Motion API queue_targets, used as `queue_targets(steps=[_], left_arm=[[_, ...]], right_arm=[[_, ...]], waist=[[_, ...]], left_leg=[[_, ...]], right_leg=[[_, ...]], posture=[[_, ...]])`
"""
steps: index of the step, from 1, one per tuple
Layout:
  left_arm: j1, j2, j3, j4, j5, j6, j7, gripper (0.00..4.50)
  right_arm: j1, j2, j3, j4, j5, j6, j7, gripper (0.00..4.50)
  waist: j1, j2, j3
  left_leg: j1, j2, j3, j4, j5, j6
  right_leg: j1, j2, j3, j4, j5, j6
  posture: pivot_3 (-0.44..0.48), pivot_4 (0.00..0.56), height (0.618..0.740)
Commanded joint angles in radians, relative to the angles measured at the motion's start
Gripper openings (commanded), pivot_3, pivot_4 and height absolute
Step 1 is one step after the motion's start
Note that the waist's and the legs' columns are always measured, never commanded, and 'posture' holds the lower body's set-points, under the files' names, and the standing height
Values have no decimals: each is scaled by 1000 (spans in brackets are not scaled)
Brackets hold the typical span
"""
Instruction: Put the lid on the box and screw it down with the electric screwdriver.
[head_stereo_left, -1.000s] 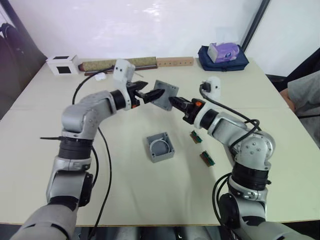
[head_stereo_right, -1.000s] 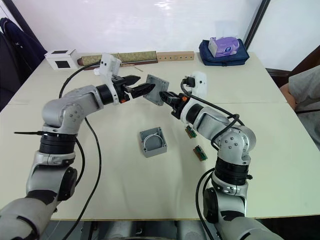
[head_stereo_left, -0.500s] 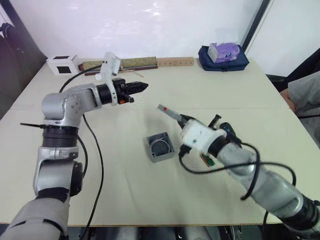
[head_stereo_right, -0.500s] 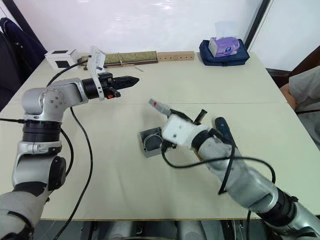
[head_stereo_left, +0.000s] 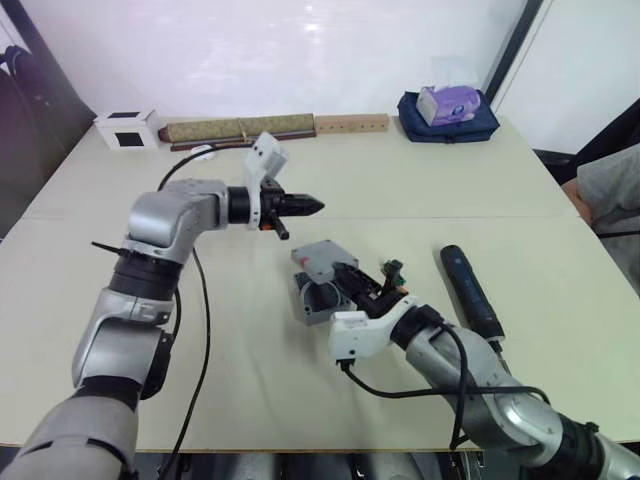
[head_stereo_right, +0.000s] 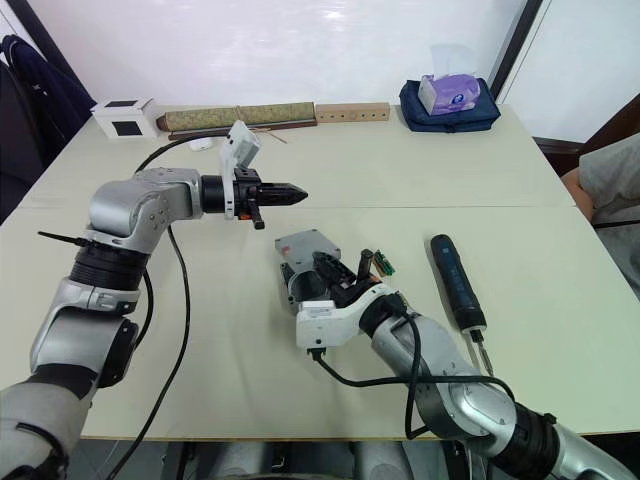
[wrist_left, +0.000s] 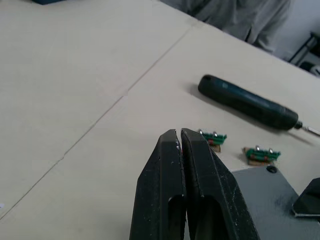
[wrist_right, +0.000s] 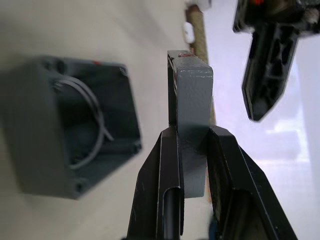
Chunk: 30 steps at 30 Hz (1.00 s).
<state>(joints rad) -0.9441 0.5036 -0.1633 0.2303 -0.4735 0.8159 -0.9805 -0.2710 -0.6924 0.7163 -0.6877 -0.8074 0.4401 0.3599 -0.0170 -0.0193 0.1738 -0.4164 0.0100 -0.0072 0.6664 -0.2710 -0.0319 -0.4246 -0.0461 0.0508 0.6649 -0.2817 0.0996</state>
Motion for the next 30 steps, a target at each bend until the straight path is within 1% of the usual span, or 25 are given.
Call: queue_targets(steps=[1,5,10,21,25,30], left_arm=[[1,14,-9,-44,22,-29,-34,84],[38,33,-50,-81,58,-53,-72,84],[97,68,-131,-105,136,-148,-141,84],[118,47,-159,-69,218,-248,-177,84],[127,37,-182,-69,244,-282,-196,84],[150,44,-233,-69,308,-356,-222,84]], right_arm=[[17,33,-69,-21,-42,-44,44,127],[37,65,-99,-2,-60,-83,103,127],[68,103,-124,14,-86,-106,177,127],[99,170,-174,31,-156,-164,271,127],[115,197,-196,33,-180,-176,281,127],[136,216,-213,27,-181,-205,305,127]], waist=[[2,0,0],[0,0,0],[2,0,0],[3,0,0],[3,0,0],[3,0,0]], left_leg=[[0,0,0,0,0,0],[0,0,0,0,0,0],[1,0,0,0,0,0],[1,0,0,1,0,0],[2,0,0,1,0,0],[9,0,1,1,0,1]], right_leg=[[0,0,0,0,0,0],[0,0,0,0,0,0],[1,0,0,0,0,0],[2,0,0,0,0,0],[3,0,-1,0,0,0],[11,0,-1,-1,0,0]], posture=[[0,150,740],[0,150,740],[0,150,740],[0,150,740],[0,150,740],[0,150,740]])
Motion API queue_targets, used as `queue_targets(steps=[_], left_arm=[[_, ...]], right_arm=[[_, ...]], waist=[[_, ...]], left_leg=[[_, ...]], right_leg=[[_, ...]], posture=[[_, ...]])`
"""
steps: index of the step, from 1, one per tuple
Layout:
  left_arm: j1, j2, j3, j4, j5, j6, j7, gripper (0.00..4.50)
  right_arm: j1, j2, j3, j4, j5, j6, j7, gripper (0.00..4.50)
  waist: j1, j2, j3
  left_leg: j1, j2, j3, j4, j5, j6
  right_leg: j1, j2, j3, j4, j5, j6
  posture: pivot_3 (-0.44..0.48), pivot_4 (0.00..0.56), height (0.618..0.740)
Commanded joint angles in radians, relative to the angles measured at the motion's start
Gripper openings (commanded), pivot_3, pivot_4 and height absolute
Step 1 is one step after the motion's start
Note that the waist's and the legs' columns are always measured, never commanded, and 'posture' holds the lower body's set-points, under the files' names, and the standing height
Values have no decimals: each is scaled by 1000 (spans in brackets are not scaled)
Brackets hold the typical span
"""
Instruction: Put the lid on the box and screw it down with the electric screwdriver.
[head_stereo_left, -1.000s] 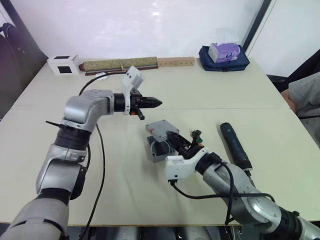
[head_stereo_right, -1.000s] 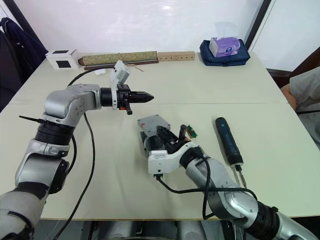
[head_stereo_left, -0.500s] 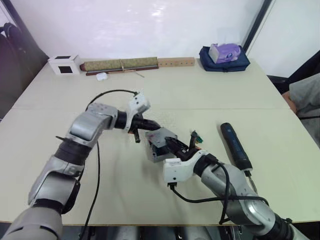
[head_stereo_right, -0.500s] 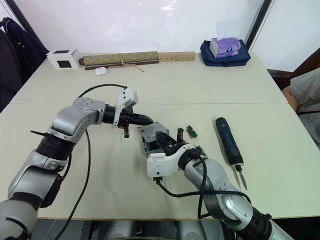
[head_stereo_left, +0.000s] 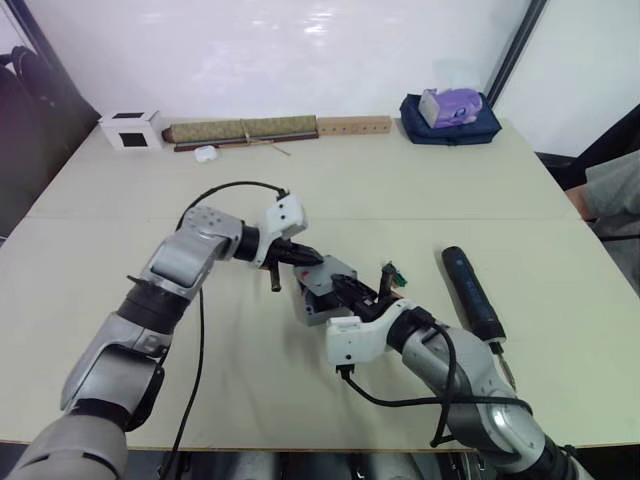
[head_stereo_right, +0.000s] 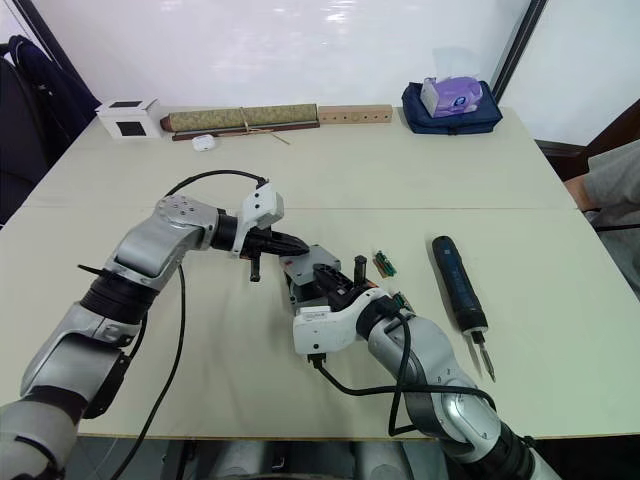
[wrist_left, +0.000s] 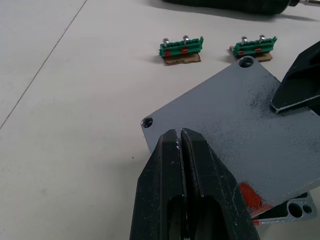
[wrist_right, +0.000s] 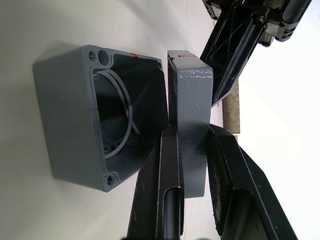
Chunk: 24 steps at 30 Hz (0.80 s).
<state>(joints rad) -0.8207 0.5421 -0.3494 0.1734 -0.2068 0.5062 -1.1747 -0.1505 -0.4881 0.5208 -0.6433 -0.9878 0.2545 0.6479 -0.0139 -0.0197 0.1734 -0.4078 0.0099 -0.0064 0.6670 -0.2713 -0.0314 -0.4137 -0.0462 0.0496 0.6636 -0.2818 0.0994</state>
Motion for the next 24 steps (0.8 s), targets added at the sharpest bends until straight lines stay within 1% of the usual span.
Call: queue_targets(steps=[1,2,3,4,6,8,14,22,24], left_arm=[[34,7,-55,-13,50,-56,-36,31],[39,6,-58,-9,54,-61,-39,0],[43,4,-61,-1,59,-67,-43,0],[48,3,-62,3,62,-72,-45,0],[58,3,-71,23,84,-102,-46,0],[66,7,-88,34,113,-141,-47,0],[77,-8,-86,45,127,-163,-60,0],[94,-10,-74,52,123,-189,-82,0],[93,-7,-70,55,126,-199,-85,0]], right_arm=[[20,15,-22,-20,2,-22,22,627],[23,18,-28,-21,2,-27,27,1154],[25,21,-32,-22,3,-33,33,1371],[27,25,-35,-23,1,-38,38,1879],[31,25,-40,-29,1,-59,42,2571],[36,25,-51,-42,3,-76,40,3408],[58,15,-98,-77,63,-142,41,3408],[91,20,-144,-91,169,-191,50,3408],[109,23,-185,-102,252,-183,57,3408]], waist=[[0,0,0],[0,0,0],[0,0,0],[0,0,0],[0,0,-1],[0,0,-2],[0,-1,-2],[0,-2,-5],[0,-2,-5]], left_leg=[[1,0,0,0,0,0],[3,0,0,0,0,0],[4,0,0,0,0,0],[4,0,0,0,0,1],[4,0,0,0,0,1],[6,0,0,0,0,1],[16,0,0,-1,-1,1],[17,0,0,-1,-1,1],[17,0,0,-1,-1,1]], right_leg=[[2,0,-1,-1,0,0],[4,0,-1,-1,0,0],[5,0,-1,-1,0,0],[5,0,-1,-1,0,0],[5,0,-1,-1,0,0],[7,0,-1,-1,0,0],[17,0,-1,-2,0,0],[18,0,-1,-2,0,0],[18,0,-1,-2,0,0]], posture=[[0,150,740],[0,150,740],[0,150,740],[0,150,740],[0,150,740],[0,150,740],[0,150,740],[0,150,740],[0,150,740]])
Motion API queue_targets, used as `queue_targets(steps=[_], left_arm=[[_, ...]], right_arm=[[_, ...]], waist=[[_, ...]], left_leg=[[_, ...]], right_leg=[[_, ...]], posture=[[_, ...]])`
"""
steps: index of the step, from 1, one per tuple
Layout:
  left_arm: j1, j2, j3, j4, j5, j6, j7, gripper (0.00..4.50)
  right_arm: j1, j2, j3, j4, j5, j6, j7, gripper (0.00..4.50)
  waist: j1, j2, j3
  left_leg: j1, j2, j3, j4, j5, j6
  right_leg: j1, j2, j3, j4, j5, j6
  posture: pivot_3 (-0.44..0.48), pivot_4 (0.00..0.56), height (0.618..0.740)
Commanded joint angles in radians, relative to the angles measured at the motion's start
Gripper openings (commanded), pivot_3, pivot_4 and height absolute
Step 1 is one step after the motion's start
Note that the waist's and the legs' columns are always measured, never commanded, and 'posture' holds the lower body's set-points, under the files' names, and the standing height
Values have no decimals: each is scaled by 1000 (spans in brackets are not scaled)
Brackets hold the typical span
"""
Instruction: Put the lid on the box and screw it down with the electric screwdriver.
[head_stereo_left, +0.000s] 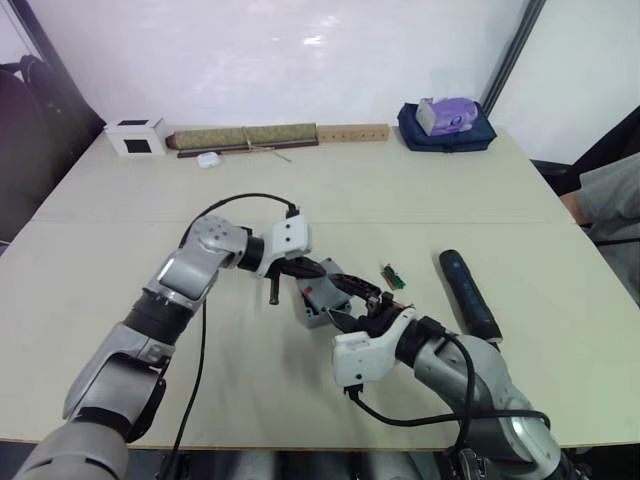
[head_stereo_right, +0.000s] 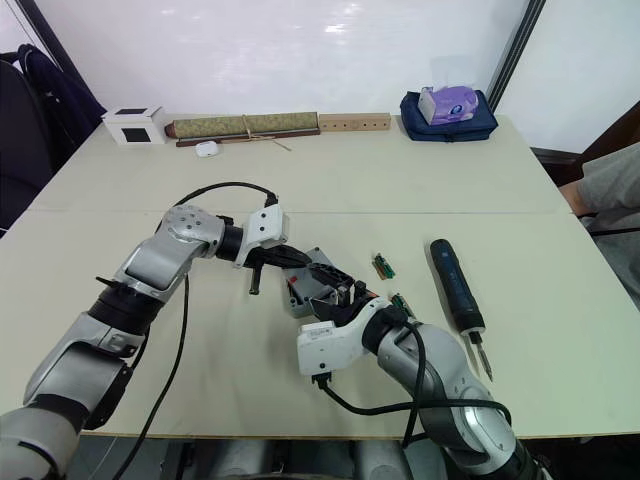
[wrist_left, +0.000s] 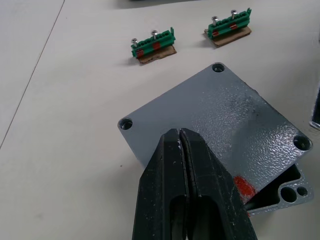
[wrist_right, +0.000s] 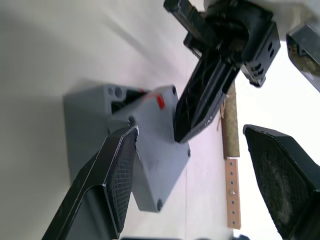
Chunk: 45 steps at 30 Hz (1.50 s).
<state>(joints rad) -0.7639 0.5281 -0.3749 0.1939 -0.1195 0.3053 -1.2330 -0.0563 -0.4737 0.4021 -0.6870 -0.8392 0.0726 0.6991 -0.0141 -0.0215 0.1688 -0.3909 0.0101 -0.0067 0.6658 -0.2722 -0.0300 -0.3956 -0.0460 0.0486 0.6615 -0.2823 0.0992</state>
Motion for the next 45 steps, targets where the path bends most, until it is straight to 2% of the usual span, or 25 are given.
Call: queue_targets(steps=[1,2,5,11,12,17,25,31,34,38,41,45], left_arm=[[36,9,-43,37,40,-2,-29,0],[35,11,-41,40,41,-6,-32,0],[32,13,-33,47,42,-26,-31,0],[20,10,-8,44,30,-43,-24,0],[17,10,2,33,18,-30,-26,0],[-28,3,54,-11,-35,44,-25,0],[-120,16,138,-74,-153,233,-53,0],[-167,28,144,42,-111,175,-38,0],[-159,38,128,121,-58,94,-21,0],[-139,35,134,147,-53,81,-23,0],[-100,67,136,101,-62,107,-49,0],[-18,166,135,-55,-116,231,-135,0]], right_arm=[[21,9,-90,-63,140,6,8,3408],[26,8,-120,-66,185,12,12,3408],[32,2,-173,-65,262,10,9,2735],[55,11,-185,-58,343,8,-4,354],[56,16,-195,-47,355,14,-14,95],[15,21,-247,49,365,54,-66,95],[10,31,-240,71,433,167,-40,95],[-23,17,-209,137,421,196,-52,95],[-35,16,-191,163,416,204,-59,95],[-39,15,-179,182,418,203,-68,95],[-40,15,-172,186,424,204,-69,95],[-35,8,-171,184,427,203,-65,95]], waist=[[0,0,0],[0,0,0],[0,0,0],[0,0,0],[0,0,0],[-2,0,0],[0,-1,1],[-4,-1,1],[-5,0,1],[-1,0,1],[0,0,1],[-7,0,1]], left_leg=[[0,0,0,0,0,0],[0,0,0,0,0,0],[1,0,0,0,0,0],[1,0,0,0,0,0],[1,0,0,0,0,0],[0,1,0,0,0,0],[-2,1,-1,-1,-1,1],[-1,1,-1,-1,-1,1],[-1,1,-1,-1,-1,1],[-2,1,-1,-1,-1,1],[-3,1,-1,-1,-1,1],[-2,2,-1,-2,-1,1]], right_leg=[[0,0,0,0,0,0],[0,0,0,0,0,0],[1,0,0,0,0,0],[1,0,0,0,0,0],[1,0,0,0,0,0],[0,0,0,0,0,0],[-2,0,0,0,-1,-1],[-2,0,0,0,-1,-1],[-3,1,0,0,-1,-1],[-4,1,1,0,-1,-1],[-4,0,1,0,-1,-1],[-4,1,1,0,-1,-1]], posture=[[0,150,740],[0,150,740],[0,150,740],[0,150,740],[0,150,740],[0,150,740],[0,150,740],[0,150,740],[0,150,740],[0,150,740],[0,150,740],[0,150,740]])
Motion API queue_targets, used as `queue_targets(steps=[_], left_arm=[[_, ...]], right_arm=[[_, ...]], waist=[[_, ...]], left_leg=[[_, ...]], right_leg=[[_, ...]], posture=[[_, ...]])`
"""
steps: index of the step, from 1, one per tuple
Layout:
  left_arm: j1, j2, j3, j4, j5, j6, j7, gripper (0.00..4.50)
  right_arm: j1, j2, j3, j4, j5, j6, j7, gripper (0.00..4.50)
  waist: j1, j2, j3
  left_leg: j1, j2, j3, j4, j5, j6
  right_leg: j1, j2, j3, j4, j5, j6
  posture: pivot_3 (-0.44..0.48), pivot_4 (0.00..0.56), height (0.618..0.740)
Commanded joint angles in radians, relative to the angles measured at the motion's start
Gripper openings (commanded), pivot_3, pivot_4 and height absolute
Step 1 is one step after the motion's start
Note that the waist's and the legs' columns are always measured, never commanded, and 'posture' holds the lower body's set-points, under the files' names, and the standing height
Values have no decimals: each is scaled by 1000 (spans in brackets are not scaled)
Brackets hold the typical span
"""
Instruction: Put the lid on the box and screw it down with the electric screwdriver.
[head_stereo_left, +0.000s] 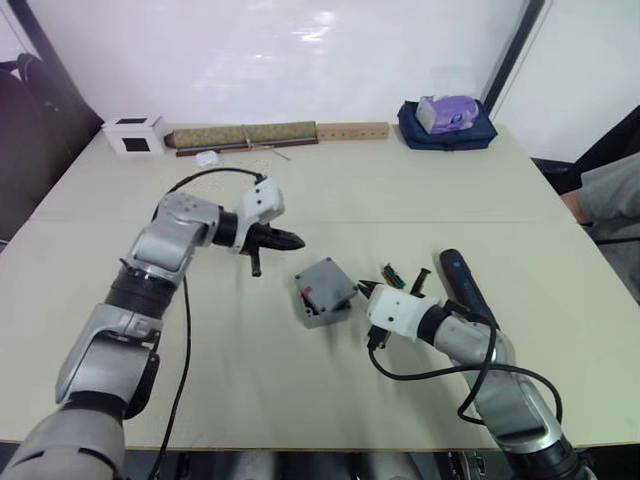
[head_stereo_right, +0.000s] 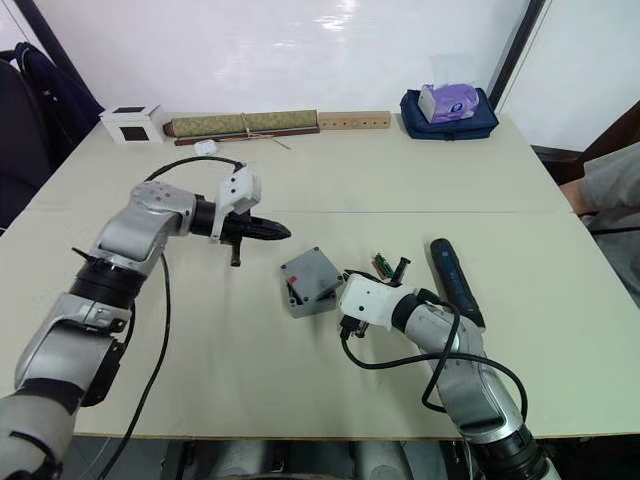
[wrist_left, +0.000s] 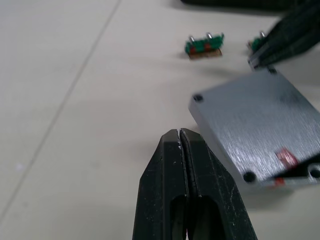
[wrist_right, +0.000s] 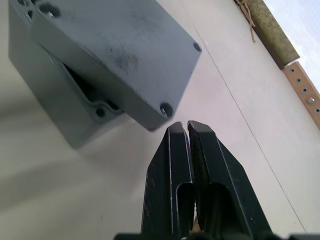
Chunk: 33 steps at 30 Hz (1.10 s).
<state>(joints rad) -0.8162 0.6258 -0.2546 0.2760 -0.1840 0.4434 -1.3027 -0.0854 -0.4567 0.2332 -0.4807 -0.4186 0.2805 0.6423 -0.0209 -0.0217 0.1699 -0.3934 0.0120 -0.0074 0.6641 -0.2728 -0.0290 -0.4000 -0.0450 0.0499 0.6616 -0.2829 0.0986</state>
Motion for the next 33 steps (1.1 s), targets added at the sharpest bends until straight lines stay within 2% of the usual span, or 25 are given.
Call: queue_targets(steps=[1,7,11,20,33], left_arm=[[47,82,17,-166,-66,125,-77,0],[145,177,-17,-311,-58,157,-111,0],[195,162,-26,-387,-84,202,-85,0],[189,80,-57,-388,-73,207,-14,0],[166,67,-70,-367,-71,192,-1,0]], right_arm=[[-5,-11,-2,-22,8,-6,-9,95],[-5,-22,-5,-13,15,-17,-9,95],[-23,-28,6,1,21,-29,-5,95],[-3,-24,13,-36,58,-23,5,95],[21,-39,28,-40,71,-45,4,95]], waist=[[-1,0,0],[5,0,0],[6,0,0],[5,0,0],[5,0,0]], left_leg=[[0,0,0,-1,0,0],[0,0,1,-1,0,0],[0,0,0,-1,0,0],[0,0,0,-1,0,0],[0,0,0,-1,0,0]], right_leg=[[-1,0,0,0,0,0],[0,-1,0,0,0,0],[0,-1,0,0,0,-1],[0,0,0,0,0,0],[0,0,0,0,0,-1]], posture=[[0,150,740],[0,150,740],[0,150,740],[0,150,740],[0,150,740]])
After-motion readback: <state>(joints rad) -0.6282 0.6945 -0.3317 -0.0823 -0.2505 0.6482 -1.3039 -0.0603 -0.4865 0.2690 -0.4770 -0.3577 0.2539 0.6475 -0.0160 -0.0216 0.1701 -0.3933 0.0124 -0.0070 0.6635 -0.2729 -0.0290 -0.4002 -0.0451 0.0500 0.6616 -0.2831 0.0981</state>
